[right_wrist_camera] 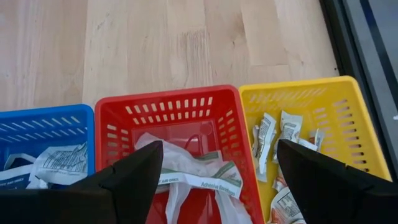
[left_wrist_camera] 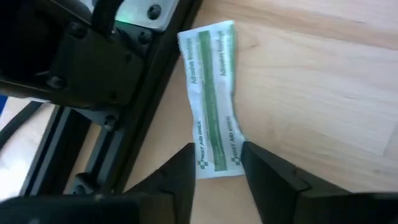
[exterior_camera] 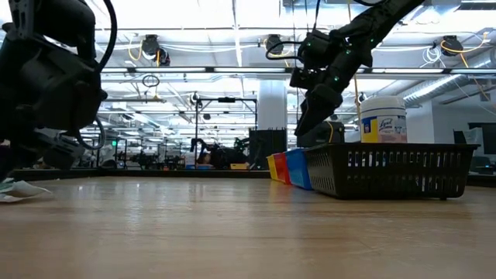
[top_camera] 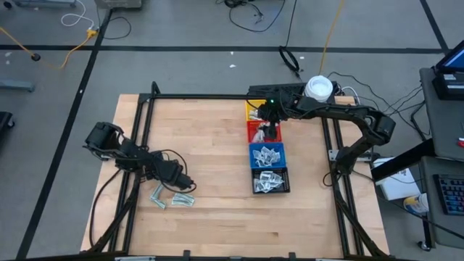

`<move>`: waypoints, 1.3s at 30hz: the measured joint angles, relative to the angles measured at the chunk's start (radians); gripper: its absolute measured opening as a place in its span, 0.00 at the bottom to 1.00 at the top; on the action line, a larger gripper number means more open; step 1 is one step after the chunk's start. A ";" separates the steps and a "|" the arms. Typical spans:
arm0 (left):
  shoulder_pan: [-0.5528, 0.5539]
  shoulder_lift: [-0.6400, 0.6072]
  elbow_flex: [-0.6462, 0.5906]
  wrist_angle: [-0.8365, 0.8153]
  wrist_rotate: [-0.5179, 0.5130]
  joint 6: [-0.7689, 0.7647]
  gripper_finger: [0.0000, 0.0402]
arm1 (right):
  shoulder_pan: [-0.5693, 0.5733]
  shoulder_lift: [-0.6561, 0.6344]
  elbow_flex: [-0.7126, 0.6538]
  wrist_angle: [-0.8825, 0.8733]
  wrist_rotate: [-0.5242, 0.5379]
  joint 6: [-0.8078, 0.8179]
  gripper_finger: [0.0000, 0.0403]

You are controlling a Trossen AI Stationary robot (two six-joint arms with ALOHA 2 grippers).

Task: Pick & Place First Aid Supplies
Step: Put the green bandage pack into the red bin

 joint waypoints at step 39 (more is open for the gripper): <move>-0.073 0.009 0.296 -0.025 -0.104 -0.012 0.10 | 0.000 0.000 0.000 0.059 0.000 -0.053 0.77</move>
